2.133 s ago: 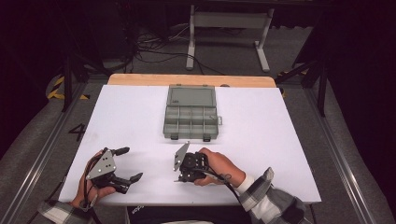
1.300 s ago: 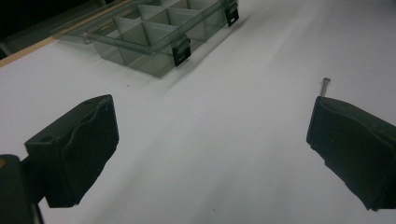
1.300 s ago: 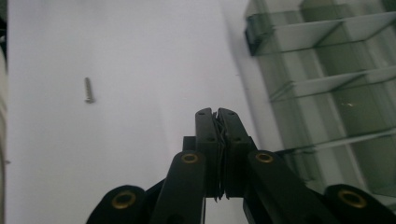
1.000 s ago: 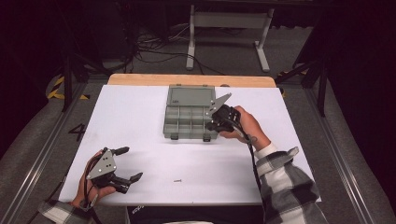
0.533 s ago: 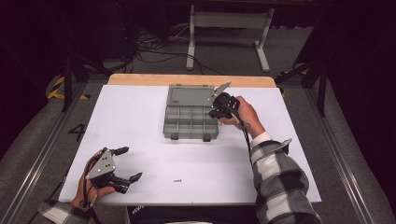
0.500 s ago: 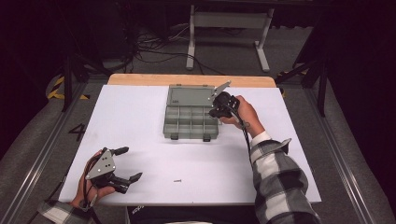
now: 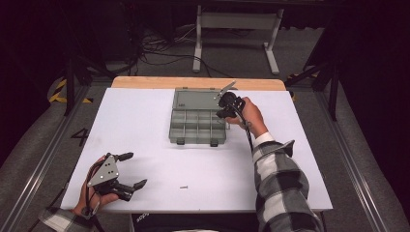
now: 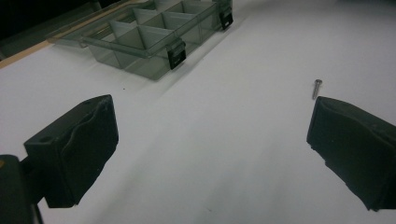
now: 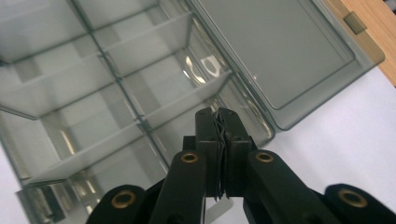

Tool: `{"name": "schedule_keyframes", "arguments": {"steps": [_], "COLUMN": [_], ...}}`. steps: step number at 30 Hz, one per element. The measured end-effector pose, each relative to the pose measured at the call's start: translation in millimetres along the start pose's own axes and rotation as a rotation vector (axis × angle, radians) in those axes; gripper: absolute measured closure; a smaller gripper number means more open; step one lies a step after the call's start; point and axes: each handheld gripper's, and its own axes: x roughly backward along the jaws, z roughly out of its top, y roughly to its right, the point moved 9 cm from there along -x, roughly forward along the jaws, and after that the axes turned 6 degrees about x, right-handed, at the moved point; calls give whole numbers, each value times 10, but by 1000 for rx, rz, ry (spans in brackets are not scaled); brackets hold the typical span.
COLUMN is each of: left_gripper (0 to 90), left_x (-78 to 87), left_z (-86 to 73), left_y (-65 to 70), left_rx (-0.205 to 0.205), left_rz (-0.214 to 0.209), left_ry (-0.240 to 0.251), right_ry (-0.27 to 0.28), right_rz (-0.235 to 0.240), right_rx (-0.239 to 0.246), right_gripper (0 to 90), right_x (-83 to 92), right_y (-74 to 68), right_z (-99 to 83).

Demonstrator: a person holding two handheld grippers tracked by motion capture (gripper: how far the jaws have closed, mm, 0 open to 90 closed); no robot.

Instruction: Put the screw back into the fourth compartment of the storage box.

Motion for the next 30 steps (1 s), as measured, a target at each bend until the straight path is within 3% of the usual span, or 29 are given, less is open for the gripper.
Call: {"name": "schedule_keyframes", "arguments": {"steps": [15, 20, 25, 30], "left_gripper": [26, 26, 26, 26], "left_x": [-4, 3, 3, -7], "left_z": [0, 4, 6, 3], "left_y": [3, 4, 8, 9], "left_rx": [-2, -1, -5, -6], "left_rz": [-3, -2, -1, -1], "left_ry": [1, 7, 7, 1], "right_ry": [15, 24, 88, 164], "right_rz": [-15, -13, -9, 23], "right_rx": [-38, -56, -64, -28], "right_gripper": [884, 846, 806, 773], "right_x": [-56, -56, 30, 176], "right_y": [44, 41, 1, -206], "right_z": [-19, -25, -2, 7]}}
